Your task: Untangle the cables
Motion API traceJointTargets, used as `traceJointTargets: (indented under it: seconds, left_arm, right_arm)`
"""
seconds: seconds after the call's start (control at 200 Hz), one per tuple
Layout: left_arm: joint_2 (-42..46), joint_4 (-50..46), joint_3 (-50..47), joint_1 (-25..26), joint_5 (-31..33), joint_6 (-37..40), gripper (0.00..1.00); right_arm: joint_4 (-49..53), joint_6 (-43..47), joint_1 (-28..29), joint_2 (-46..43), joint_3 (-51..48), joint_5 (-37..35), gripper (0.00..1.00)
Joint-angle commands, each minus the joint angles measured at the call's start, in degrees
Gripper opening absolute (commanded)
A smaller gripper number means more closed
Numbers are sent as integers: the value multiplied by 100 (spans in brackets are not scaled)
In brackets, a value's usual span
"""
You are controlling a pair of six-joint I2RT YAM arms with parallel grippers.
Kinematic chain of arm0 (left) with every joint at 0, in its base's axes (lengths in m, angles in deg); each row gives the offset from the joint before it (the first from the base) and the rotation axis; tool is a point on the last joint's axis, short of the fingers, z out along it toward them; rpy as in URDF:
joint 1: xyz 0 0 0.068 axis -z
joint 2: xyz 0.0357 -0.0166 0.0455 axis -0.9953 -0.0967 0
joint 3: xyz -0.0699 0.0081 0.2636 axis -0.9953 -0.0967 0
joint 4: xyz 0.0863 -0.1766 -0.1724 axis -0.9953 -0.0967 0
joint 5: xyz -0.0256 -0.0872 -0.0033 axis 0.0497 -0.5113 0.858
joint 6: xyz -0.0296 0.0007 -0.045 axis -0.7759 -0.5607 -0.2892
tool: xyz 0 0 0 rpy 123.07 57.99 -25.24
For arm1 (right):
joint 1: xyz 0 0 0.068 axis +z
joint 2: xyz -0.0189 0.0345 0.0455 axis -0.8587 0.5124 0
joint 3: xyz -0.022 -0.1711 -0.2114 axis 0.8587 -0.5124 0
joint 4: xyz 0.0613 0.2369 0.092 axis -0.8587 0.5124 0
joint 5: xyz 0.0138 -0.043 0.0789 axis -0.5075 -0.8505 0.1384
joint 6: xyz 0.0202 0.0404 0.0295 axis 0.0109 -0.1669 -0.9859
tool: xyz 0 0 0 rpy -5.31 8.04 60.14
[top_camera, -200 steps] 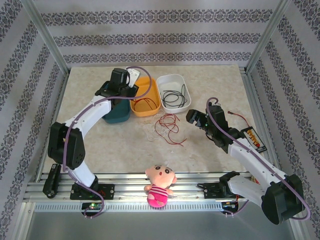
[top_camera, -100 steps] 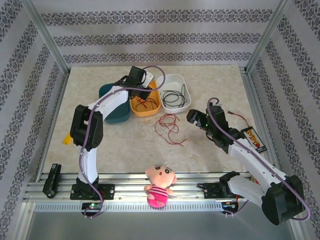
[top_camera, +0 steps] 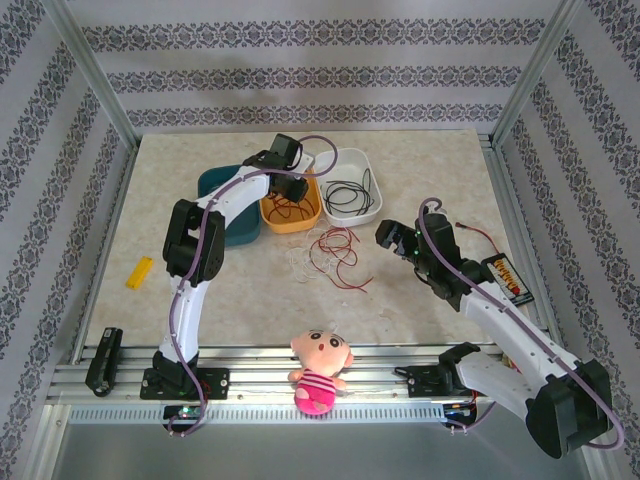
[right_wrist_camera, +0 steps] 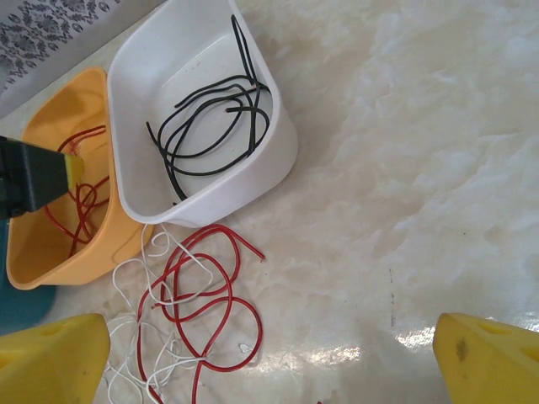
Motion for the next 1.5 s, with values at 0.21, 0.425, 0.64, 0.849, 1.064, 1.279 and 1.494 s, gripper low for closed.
traceJointTargets:
  seconds: [0.21, 0.425, 0.64, 0.849, 1.064, 1.279, 1.494]
  left_arm:
    - [392, -169, 56, -8, -300, -170, 63]
    - [1040, -28, -288, -1, -236, -395, 72]
    - [2230, 665, -1627, 38, -368, -1000, 75]
    - [3632, 1880, -3697, 260, -450, -1792, 89]
    - [4719, 2715, -5505, 857, 257, -2516, 97]
    - [5066, 3260, -6599, 1150, 529, -3344, 88]
    - [4543, 3517, -6615, 1298, 376, -3524, 86]
  right_arm:
    - [75, 60, -60, -49, -45, -156, 98]
    - [70, 25, -53, 31, -46, -134, 98]
    - [339, 191, 206, 296, 161, -276, 98]
    - [929, 451, 900, 718, 555, -418, 91]
    - [1458, 233, 1825, 1253, 818, -808, 69]
    - [1321, 178, 2382, 1975, 1072, -716, 55]
    - [1417, 418, 2556, 2813, 1573, -574, 43]
